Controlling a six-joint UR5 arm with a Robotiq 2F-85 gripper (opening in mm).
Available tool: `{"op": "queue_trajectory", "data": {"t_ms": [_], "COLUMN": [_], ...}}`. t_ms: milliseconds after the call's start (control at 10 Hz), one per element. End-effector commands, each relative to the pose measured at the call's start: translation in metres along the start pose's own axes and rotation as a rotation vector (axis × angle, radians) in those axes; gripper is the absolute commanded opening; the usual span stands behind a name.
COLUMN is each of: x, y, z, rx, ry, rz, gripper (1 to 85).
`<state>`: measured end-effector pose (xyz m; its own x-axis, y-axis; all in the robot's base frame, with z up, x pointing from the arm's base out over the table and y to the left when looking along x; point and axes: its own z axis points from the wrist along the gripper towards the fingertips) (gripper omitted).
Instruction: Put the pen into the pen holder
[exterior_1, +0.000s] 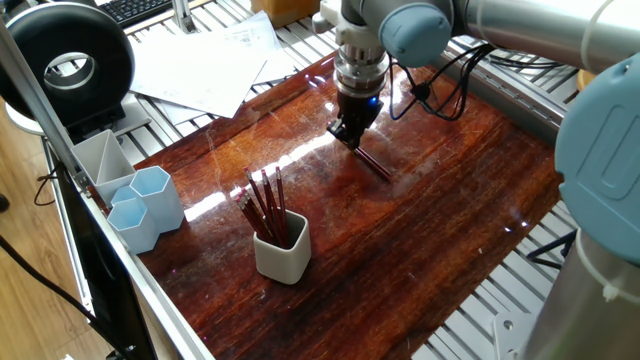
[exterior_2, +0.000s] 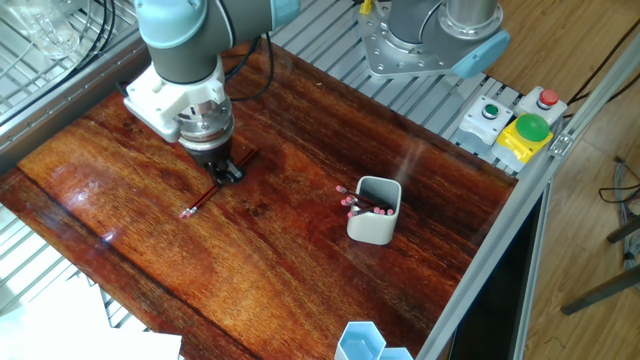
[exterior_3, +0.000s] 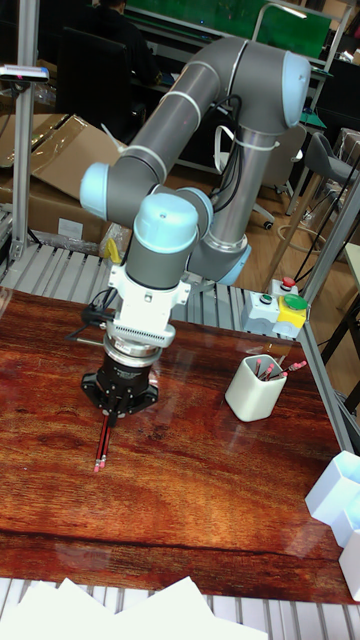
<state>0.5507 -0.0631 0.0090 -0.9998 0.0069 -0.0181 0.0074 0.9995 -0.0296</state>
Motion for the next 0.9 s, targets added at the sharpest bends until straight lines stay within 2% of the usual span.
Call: {"op": "queue_trajectory", "data": {"t_ms": [0,300,400,600,700,800], "x": [-0.004,-0.007,-0.006,0.001,0.003,0.003], "y": [0.006,0.024,0.031,0.039,0.044,0.046], "z": [0.005,0.011,0.003,-0.021,-0.023,-0.021], "rx": [-0.022,-0.051,-0.050,-0.088,-0.103,-0.097], "ry": [-0.017,-0.042,-0.033,-0.015,-0.007,-0.017], "rz": [0.009,0.025,0.034,0.040,0.052,0.062], "gripper": [1.0,1.0,1.0,1.0,1.0,1.0]}}
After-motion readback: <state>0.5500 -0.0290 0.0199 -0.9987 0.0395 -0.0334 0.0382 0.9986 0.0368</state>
